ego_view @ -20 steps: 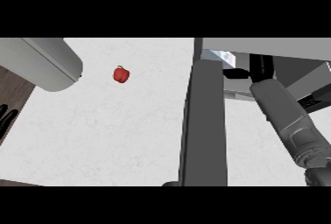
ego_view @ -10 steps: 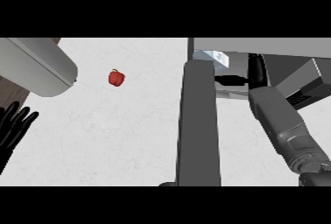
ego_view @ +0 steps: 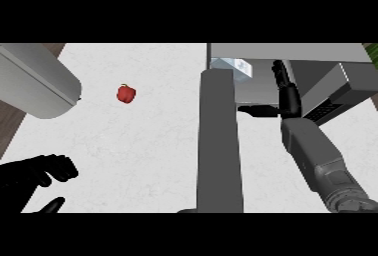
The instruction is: Pick up the milk, place it into the microwave and close the microwave
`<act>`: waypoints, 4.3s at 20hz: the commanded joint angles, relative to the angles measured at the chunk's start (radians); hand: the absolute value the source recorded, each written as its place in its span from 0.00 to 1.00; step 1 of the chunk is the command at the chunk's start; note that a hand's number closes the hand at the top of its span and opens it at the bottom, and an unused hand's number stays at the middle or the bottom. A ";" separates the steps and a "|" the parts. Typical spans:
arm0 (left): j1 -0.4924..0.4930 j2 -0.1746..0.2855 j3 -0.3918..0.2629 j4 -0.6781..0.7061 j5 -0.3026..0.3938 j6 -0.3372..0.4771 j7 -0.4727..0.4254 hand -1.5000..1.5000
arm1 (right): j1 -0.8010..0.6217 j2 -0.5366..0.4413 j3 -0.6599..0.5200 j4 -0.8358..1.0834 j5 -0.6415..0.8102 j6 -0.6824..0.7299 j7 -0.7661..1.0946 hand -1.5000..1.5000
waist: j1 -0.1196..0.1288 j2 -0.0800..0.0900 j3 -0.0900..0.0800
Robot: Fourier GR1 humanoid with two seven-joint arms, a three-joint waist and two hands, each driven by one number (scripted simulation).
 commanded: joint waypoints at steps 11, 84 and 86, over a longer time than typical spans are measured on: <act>-0.028 -0.041 -0.208 -0.039 -0.038 0.097 0.128 1.00 | 0.289 0.105 0.052 -0.200 -0.057 0.182 -0.089 0.00 | -0.055 -0.024 -0.004; -0.927 -0.046 -1.160 1.080 0.437 1.478 -0.576 0.00 | 1.048 -0.293 0.066 -1.840 -0.260 0.559 0.382 1.00 | -0.309 0.045 -0.011; -0.940 -0.046 -1.147 1.088 0.463 1.491 -0.591 0.00 | 1.038 -0.308 0.064 -1.848 -0.252 0.560 0.388 1.00 | -0.327 0.053 -0.012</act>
